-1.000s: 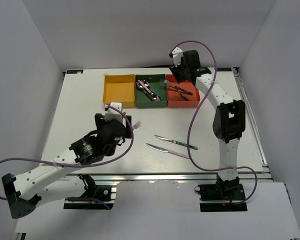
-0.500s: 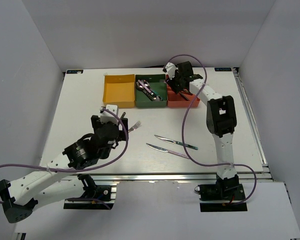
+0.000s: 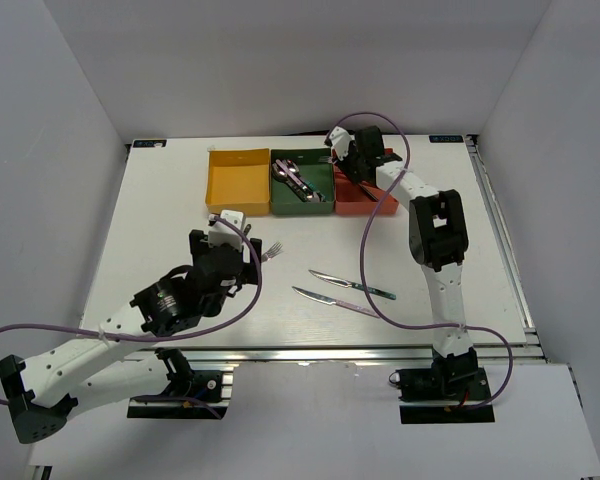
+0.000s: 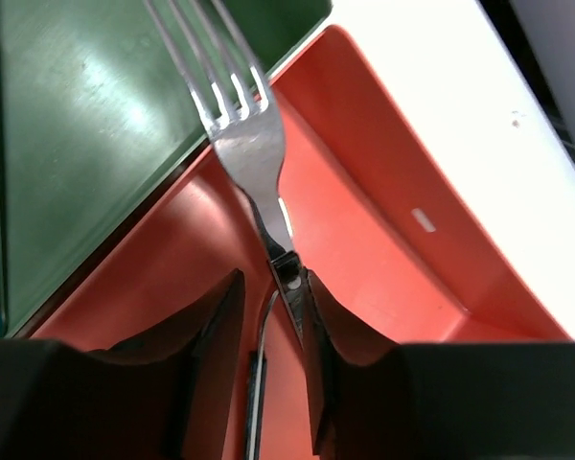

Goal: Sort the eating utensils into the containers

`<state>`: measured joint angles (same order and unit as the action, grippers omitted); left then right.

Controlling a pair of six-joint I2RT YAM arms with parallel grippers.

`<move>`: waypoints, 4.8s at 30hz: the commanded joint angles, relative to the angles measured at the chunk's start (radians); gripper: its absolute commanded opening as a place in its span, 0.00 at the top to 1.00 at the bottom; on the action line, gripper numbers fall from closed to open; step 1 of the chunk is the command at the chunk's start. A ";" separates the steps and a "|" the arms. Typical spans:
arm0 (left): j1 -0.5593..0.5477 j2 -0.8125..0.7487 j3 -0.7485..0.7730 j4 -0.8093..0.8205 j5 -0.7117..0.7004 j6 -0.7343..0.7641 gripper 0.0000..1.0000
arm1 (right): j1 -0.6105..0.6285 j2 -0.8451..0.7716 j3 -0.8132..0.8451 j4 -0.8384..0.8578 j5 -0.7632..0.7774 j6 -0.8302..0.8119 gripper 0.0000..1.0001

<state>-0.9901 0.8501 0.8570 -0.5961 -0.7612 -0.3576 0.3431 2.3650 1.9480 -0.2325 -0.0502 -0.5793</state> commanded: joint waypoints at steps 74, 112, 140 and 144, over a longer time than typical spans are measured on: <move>0.379 0.610 0.270 -0.002 0.568 0.344 0.06 | 0.031 -1.203 -1.006 0.205 -0.233 0.846 0.11; 0.447 0.851 0.088 0.075 0.735 0.198 0.61 | 0.091 -1.440 -1.152 0.159 -0.215 0.961 0.11; 0.278 0.362 -0.075 0.631 1.051 -0.170 1.00 | 0.379 -1.179 -1.364 0.808 0.001 1.501 0.23; 0.278 0.362 -0.082 0.644 1.053 -0.170 1.00 | 0.401 -1.136 -1.310 0.812 0.006 1.481 0.26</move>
<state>-0.7074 1.2343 0.7769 -0.0254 0.2474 -0.5026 0.7258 1.2179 0.5701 0.4969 -0.0956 0.9085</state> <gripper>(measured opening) 0.236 0.745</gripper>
